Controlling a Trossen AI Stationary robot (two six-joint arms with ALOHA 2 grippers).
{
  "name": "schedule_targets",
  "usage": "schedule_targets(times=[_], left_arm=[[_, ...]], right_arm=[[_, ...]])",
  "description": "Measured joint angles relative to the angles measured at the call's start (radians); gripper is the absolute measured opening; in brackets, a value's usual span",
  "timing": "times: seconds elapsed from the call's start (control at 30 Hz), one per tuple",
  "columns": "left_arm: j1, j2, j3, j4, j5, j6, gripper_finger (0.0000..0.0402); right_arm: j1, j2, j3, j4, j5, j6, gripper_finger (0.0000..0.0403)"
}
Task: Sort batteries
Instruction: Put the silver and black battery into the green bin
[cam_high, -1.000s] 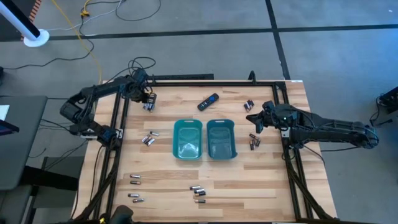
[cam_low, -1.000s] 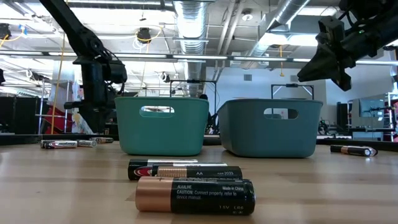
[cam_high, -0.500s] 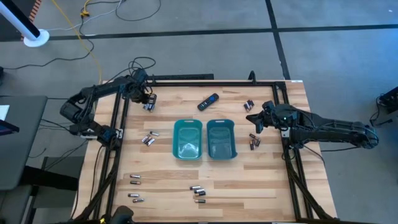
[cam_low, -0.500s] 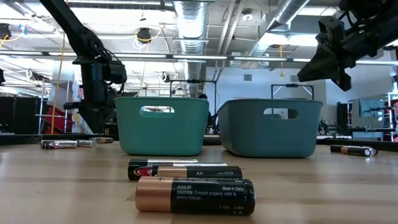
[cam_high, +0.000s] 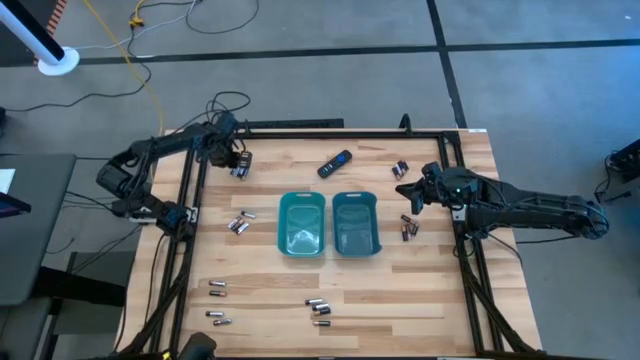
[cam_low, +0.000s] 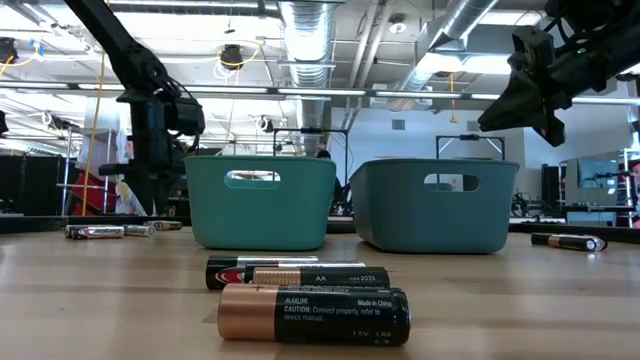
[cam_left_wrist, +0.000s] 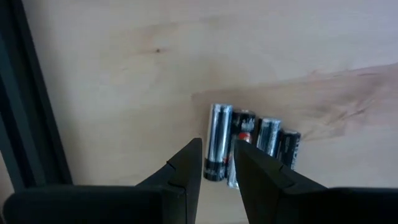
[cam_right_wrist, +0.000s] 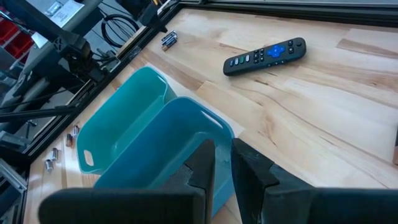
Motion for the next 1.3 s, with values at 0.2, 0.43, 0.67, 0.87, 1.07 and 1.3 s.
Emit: schedule_targets(times=[0.2, 0.43, 0.67, 0.87, 1.07, 1.3], left_arm=[[0.0, 0.0, 0.0, 0.002, -0.019, -0.031, 0.0088], [0.0, 0.0, 0.0, -0.007, -0.031, -0.057, 0.0088], [-0.025, 0.031, 0.0, -0.021, -0.041, -0.093, 0.0088], [-0.058, 0.069, 0.0, -0.015, -0.097, -0.13, 0.0088], [-0.058, 0.068, 0.0, -0.011, -0.097, -0.136, 0.0088], [-0.058, 0.068, 0.0, -0.015, -0.08, -0.136, 0.0088]], right_arm=[[0.0, 0.0, 0.0, 0.0, 0.0, -0.001, 0.0071], [0.0, 0.0, 0.0, 0.0, 0.0, -0.006, 0.0071], [0.0, 0.0, 0.0, -0.004, 0.0, -0.011, 0.0071], [0.0, 0.0, 0.0, -0.007, 0.0, -0.011, 0.0071], [0.0, 0.0, 0.0, -0.008, 0.0, -0.014, 0.0071], [0.0, 0.0, 0.0, -0.008, 0.0, -0.019, 0.0071]])
